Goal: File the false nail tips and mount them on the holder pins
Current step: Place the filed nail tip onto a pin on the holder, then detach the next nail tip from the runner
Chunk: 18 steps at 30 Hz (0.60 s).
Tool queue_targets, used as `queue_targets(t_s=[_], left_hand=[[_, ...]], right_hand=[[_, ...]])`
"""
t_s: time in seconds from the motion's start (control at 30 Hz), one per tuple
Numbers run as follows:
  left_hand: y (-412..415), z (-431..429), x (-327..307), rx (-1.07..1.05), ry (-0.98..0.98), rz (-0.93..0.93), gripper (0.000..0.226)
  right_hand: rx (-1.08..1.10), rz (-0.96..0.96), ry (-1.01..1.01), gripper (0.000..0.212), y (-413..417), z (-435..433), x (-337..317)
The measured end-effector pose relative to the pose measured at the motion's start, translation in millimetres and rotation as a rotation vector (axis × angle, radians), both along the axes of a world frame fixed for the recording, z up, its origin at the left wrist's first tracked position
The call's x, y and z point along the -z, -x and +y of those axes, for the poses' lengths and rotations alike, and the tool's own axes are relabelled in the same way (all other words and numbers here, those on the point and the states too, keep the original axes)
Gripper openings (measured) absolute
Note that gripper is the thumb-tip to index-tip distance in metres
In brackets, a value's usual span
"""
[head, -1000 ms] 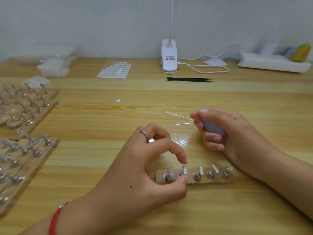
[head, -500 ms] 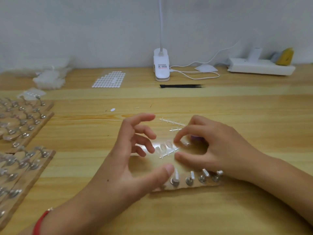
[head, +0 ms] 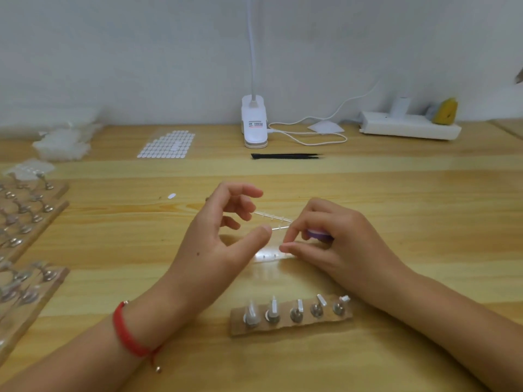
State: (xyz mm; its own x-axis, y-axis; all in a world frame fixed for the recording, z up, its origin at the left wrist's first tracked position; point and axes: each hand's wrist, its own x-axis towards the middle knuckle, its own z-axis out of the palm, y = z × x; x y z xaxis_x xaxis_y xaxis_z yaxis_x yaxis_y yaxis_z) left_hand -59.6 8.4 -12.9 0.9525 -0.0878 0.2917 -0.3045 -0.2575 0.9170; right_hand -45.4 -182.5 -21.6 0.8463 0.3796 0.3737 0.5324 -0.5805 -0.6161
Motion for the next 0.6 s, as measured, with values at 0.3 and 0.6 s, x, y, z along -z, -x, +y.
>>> queue_targets(t_s=[0.3,0.6], left_hand=[[0.6,-0.4,4.3,0.004,-0.081,0.031,0.039],[-1.8,0.6,3.2,0.125,0.018,0.084,0.029]], right_hand=[[0.183,-0.339,-0.157,0.009,-0.2,-1.8,-1.5],[0.112,-0.438,-0.087,0.016,6.6,5.2,-0.7]])
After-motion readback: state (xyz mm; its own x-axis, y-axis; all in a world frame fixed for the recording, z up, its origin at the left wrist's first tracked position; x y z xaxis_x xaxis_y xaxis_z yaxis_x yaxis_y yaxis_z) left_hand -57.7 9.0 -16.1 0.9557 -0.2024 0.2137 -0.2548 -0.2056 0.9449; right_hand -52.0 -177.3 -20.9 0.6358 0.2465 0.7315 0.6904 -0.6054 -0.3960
